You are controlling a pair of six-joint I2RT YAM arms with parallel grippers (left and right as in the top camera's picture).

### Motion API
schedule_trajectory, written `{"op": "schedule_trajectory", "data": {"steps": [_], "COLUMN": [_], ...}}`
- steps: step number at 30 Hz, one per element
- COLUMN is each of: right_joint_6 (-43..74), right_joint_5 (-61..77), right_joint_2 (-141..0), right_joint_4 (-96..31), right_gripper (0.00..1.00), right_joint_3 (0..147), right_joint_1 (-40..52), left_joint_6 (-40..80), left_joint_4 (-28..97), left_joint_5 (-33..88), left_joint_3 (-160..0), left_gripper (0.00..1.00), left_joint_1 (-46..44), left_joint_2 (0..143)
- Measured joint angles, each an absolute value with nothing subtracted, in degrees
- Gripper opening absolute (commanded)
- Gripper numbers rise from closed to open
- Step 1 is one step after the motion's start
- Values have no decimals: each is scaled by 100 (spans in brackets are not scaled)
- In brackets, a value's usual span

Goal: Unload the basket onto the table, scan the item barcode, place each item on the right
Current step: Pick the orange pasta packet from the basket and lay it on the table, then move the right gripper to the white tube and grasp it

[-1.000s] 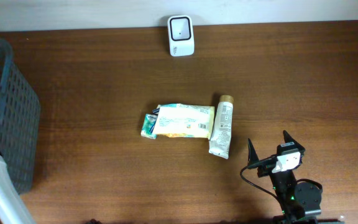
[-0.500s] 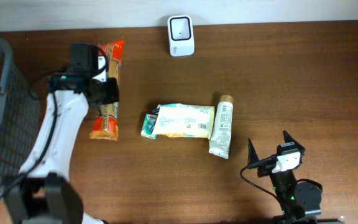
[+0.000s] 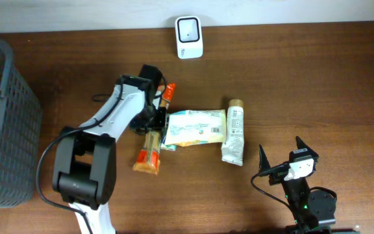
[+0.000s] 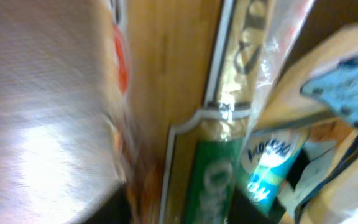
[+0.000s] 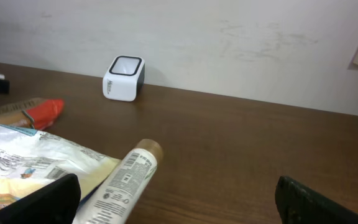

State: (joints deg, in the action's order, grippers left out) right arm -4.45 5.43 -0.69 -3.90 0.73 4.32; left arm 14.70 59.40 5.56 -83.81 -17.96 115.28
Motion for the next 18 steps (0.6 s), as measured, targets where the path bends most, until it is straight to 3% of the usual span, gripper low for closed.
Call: {"op": "schedule_trajectory", "data": {"steps": [9,18], "right_joint_6": [-445,-445], "right_joint_5": [543,543], "right_joint_2": [-69,-69], "right_joint_4": [-390,-390], "right_gripper": [99,98], "right_joint_3": [73,73], "right_joint_1": [432,432], "left_joint_6": [1247,1129], "left_joint_4": [6796,6683], "left_joint_5": [696,666], "left_joint_3": [-9336,-10492], "left_gripper": [99,99], "left_joint_1": [-1752,-729], "left_joint_2": [11507,9625]}}
